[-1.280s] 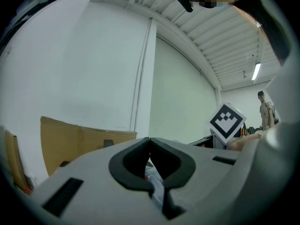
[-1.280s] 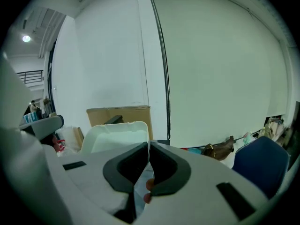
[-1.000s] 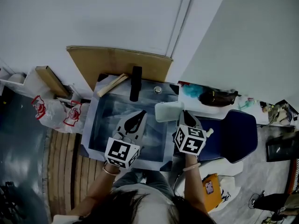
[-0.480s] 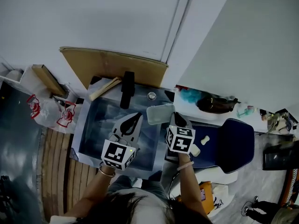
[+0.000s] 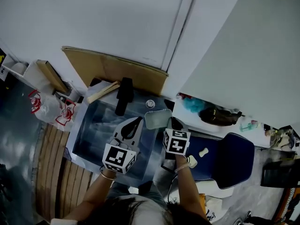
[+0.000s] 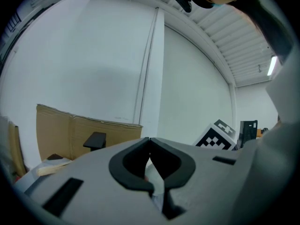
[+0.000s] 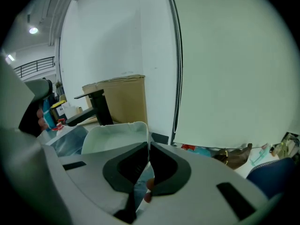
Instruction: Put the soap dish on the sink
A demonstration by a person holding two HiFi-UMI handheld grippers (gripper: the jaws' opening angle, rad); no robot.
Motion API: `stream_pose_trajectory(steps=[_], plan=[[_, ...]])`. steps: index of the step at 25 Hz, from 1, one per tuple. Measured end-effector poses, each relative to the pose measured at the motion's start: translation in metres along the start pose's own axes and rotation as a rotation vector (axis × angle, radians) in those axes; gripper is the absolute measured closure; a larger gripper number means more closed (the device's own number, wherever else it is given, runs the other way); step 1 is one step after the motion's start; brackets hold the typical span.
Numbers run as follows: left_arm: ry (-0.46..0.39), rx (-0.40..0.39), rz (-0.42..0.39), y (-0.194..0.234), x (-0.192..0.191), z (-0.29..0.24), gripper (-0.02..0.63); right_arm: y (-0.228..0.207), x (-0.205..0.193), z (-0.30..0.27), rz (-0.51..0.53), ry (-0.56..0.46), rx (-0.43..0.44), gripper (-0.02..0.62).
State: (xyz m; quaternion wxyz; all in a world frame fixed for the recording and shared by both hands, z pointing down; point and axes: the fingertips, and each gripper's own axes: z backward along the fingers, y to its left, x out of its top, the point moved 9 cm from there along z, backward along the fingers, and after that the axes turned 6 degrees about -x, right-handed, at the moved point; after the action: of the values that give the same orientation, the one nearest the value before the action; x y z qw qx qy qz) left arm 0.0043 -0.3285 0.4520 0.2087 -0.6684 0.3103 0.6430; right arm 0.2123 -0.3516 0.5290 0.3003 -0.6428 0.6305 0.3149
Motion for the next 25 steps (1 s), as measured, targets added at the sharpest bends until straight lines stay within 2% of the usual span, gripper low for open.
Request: stream_pose_trajectory(steps=[14, 25], plan=[[0.041, 0.049, -0.006, 0.0, -0.017, -0.028, 0.597, -0.022, -0.006, -0.053, 0.063, 0.07, 0.046, 0.563], [0.066, 0.049, -0.004, -0.001, -0.027, -0.044, 0.597, -0.029, -0.005, -0.084, 0.077, 0.104, 0.064, 0.563]])
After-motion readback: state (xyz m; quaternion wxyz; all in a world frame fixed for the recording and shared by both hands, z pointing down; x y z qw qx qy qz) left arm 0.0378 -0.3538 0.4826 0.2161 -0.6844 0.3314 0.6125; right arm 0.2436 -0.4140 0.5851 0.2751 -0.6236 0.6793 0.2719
